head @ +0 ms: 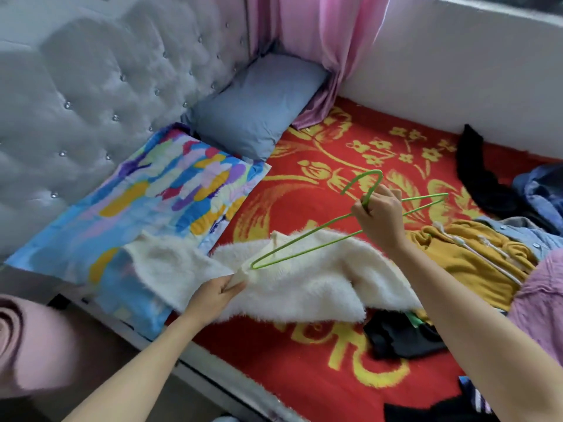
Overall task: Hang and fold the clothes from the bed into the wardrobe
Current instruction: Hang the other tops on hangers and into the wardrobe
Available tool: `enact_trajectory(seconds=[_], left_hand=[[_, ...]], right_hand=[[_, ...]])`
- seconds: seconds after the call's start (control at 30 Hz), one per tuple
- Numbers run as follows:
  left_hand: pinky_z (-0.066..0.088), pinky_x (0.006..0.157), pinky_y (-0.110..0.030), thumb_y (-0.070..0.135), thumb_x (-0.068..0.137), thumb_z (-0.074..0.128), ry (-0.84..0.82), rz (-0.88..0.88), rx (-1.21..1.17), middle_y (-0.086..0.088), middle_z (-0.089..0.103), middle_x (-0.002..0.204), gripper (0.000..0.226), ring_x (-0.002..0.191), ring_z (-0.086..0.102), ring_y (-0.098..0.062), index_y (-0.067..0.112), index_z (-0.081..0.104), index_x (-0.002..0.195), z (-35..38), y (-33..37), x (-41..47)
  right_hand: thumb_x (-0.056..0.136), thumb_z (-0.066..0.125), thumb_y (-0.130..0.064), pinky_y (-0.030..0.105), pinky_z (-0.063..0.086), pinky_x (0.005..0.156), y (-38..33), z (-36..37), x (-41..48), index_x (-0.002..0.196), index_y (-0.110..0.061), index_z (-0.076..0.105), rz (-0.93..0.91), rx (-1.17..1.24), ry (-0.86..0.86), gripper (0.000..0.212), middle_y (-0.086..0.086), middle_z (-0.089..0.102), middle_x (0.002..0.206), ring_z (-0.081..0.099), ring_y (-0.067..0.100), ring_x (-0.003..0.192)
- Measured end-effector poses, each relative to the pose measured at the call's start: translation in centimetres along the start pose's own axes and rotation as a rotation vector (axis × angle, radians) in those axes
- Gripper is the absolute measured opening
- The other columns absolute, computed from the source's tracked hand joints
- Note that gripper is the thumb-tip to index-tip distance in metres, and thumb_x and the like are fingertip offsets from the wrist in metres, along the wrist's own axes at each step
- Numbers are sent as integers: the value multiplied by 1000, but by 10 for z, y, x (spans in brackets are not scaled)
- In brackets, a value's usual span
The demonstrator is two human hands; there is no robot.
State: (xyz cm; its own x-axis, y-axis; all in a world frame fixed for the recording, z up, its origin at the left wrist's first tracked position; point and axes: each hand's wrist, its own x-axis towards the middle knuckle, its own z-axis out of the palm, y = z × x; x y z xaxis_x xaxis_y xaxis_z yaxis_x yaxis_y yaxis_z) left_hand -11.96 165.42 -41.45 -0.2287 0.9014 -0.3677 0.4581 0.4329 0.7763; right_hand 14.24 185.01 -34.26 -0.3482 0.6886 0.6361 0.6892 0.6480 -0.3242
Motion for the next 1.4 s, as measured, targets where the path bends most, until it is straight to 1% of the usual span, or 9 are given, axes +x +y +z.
enact_trajectory(seconds=[0.13, 0.33, 0.6, 0.73, 0.8, 0.87, 0.97, 1.1, 1.4], left_hand=[[32, 53, -19, 35, 94, 52, 40, 22, 108, 13, 55, 56, 22, 57, 48, -3, 25, 56, 75, -10, 0, -7], [45, 73, -40, 47, 93, 47, 137, 4, 164, -6, 62, 81, 43, 79, 60, -24, 6, 59, 88, -24, -6, -12], [28, 53, -12, 34, 95, 52, 191, 145, 116, 11, 48, 72, 37, 80, 57, -20, 0, 61, 104, -51, 25, -21], [32, 60, -17, 95, 58, 23, 147, 226, 112, 10, 45, 71, 101, 72, 48, -6, 14, 67, 99, -57, 29, -21], [37, 76, -26, 100, 47, 9, 188, 272, 137, 7, 46, 75, 114, 83, 50, -16, 21, 70, 101, -57, 26, -14], [40, 81, -30, 99, 52, 10, 235, 315, 106, 7, 53, 75, 107, 81, 51, -12, 21, 72, 91, -59, 31, -10], [33, 56, -16, 95, 59, 28, 251, 405, 47, 14, 49, 51, 61, 56, 47, -2, 42, 58, 57, -59, 57, -10], [43, 67, -23, 78, 63, 28, 223, 458, 140, 12, 70, 85, 77, 78, 60, -5, 29, 70, 105, -63, 93, -9], [44, 73, -22, 50, 94, 44, 225, 647, 489, 11, 69, 108, 34, 99, 62, -10, 37, 62, 120, -69, 145, -9]], right_hand=[[77, 46, -10, 36, 34, 61, -21, 0, 14, 39, -5, 42, -122, -26, 69, 39, 0, 39, 39, 47, 24, 50], [76, 49, -15, 24, 22, 68, -53, -4, 37, 41, -9, 49, -332, -57, 55, 36, -3, 44, 40, 34, 10, 61], [76, 46, -13, 33, 30, 67, -73, -19, 64, 39, -6, 40, -353, -107, 110, 38, 0, 40, 38, 47, 23, 50], [75, 46, -11, 32, 27, 63, -90, -11, 60, 38, -7, 38, -300, -53, 138, 38, 0, 38, 38, 44, 21, 47], [75, 45, -11, 30, 23, 61, -99, -10, 60, 37, -8, 36, -222, -71, 196, 39, -1, 35, 35, 37, 16, 47], [75, 45, -12, 32, 22, 58, -109, -8, 55, 37, -9, 36, -148, -86, 251, 39, -1, 33, 34, 31, 11, 49], [74, 45, -14, 33, 21, 58, -129, 4, 35, 38, -12, 39, -58, -62, 286, 36, -2, 33, 34, 30, 9, 51], [78, 39, -24, 29, 22, 59, -152, 17, 13, 45, -21, 26, 246, 51, 168, 36, -11, 19, 41, 31, 13, 48], [98, 39, -19, 32, 25, 75, -165, 5, 8, 47, -14, 27, 679, 250, -93, 52, -3, 33, 44, 30, 13, 47]])
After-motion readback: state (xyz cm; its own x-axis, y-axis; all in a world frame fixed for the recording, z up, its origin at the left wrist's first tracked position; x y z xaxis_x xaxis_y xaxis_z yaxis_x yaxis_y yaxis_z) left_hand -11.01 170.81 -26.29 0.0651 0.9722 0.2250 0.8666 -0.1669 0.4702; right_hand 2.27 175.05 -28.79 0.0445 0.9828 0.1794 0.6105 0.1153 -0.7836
